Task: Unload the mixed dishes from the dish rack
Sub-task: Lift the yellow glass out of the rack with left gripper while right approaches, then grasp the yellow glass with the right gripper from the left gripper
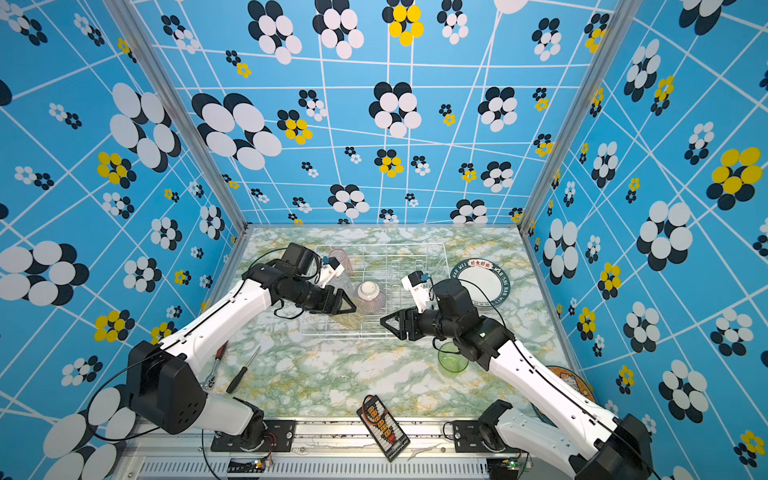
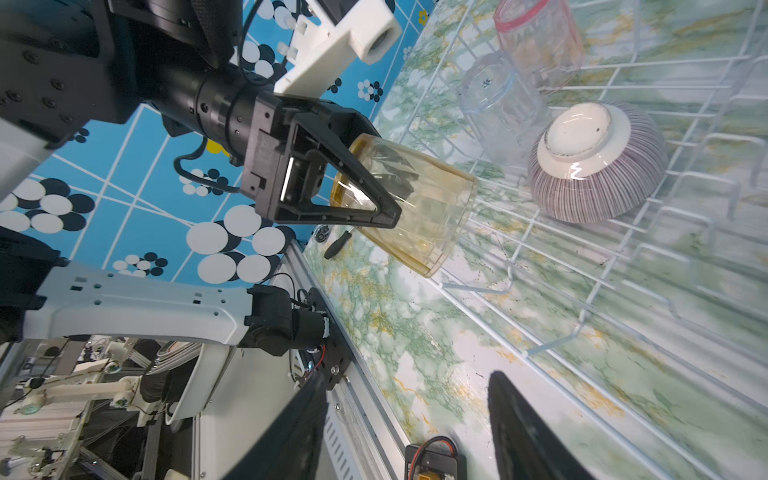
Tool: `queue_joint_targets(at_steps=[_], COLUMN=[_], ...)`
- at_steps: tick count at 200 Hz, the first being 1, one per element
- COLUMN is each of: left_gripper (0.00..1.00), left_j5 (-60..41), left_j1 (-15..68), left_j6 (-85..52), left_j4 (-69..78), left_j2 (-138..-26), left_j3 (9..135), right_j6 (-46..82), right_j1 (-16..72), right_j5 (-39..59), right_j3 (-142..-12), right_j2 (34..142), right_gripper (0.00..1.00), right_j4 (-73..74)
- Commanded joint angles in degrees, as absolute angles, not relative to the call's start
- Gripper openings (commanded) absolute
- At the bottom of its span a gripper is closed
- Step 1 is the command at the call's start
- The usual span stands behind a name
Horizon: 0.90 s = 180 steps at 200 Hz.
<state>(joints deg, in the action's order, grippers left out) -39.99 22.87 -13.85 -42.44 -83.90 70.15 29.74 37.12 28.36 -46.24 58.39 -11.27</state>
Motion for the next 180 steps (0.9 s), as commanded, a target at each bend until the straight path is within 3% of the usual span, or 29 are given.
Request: queue_joint_targets(at_steps=[1,67,180], left_gripper=[0.58,0.57,0.56], left_j5=[-51.3,-62.5,-68.5], left_j1=[22.3,22.6,26.5], left_j6=[-17.9,-30.4,-52.2], left_j4=[-34.4,-14.8,19.6], left_j2=[-81.4,-79.6,-84.1], left_j3=[69.4,64.4,57.7], right_j6=[32.5,35.9,40.7], right_j1=[37.5,37.5,37.5], right_j5=[32.1,34.2,38.6], right_j3=[-44.4,-42.7,-43.6], right_j2=[59.5,59.6,63.3], right_gripper=[0.55,0.48,0.31], right_j4=[-1.7,8.4,23.3])
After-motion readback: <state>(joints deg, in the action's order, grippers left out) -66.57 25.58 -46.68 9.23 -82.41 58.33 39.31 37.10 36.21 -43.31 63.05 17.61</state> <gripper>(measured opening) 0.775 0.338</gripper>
